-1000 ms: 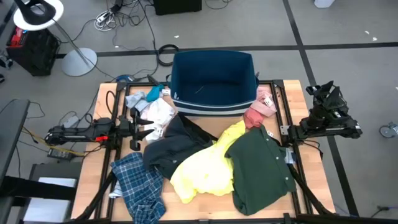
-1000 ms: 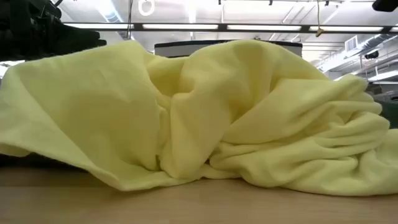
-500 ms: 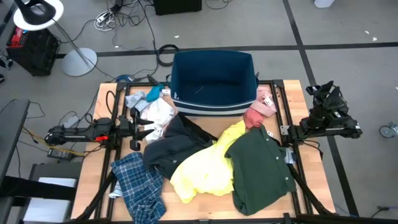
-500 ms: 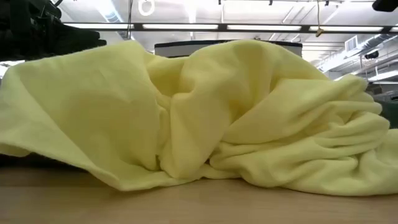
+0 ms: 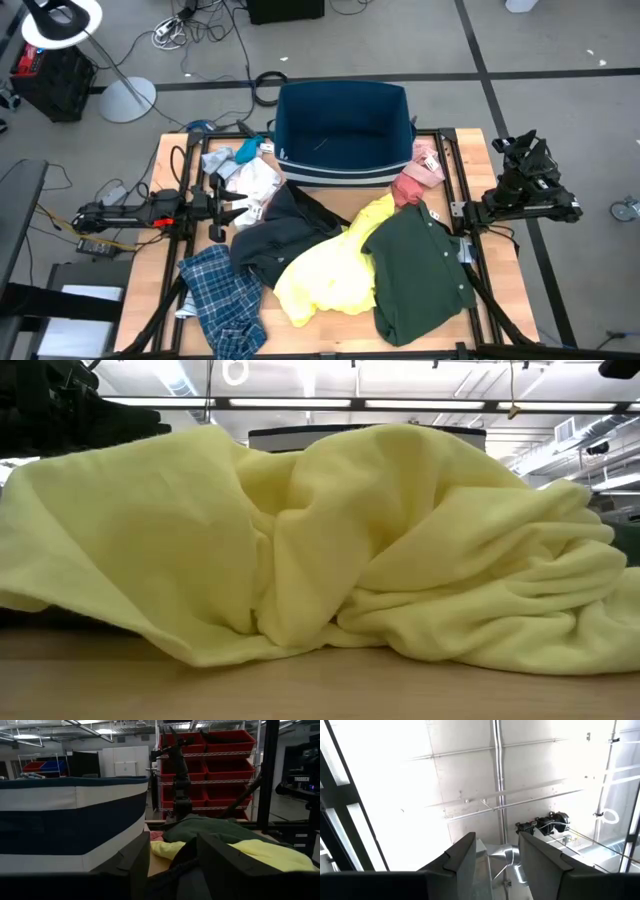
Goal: Sort clothes
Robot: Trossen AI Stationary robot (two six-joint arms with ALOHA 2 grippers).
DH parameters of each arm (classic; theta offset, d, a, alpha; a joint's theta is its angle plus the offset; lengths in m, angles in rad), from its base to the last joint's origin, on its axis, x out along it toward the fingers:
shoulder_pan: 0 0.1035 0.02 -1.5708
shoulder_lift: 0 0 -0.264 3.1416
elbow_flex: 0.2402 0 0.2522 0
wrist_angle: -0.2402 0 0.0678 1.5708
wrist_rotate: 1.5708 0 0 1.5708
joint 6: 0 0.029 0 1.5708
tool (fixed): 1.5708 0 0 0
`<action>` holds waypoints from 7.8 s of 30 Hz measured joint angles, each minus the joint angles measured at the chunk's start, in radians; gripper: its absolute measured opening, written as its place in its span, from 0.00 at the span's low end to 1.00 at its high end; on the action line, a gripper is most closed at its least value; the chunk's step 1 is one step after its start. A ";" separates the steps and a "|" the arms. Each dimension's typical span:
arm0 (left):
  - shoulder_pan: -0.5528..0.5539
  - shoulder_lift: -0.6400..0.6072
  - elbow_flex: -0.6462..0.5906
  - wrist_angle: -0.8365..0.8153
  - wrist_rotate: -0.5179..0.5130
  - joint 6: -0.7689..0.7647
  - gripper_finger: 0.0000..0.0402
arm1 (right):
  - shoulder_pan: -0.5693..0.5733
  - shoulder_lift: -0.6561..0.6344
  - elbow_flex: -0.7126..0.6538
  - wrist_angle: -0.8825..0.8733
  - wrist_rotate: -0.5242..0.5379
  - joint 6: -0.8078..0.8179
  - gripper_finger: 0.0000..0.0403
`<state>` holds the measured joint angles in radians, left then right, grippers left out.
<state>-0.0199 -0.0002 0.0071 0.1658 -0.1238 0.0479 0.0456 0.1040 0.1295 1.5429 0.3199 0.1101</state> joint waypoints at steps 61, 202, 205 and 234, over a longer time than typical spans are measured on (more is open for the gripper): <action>0.000 0.000 0.000 0.000 0.000 0.000 0.42 | 0.000 0.000 0.000 0.000 0.000 0.000 0.38; 0.000 0.000 0.000 0.000 0.000 0.000 0.42 | 0.000 0.001 0.000 -1.362 0.001 0.025 0.38; 0.000 0.000 0.000 0.000 0.000 0.000 0.42 | 0.000 0.001 0.000 -1.396 0.001 0.025 0.38; 0.000 0.000 0.000 0.000 0.000 0.000 0.42 | -0.001 0.134 0.000 -1.687 0.170 0.055 0.38</action>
<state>-0.0197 -0.0002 0.0071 0.1661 -0.1237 0.0479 0.0441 0.2383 0.1294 -0.1439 0.4901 0.1646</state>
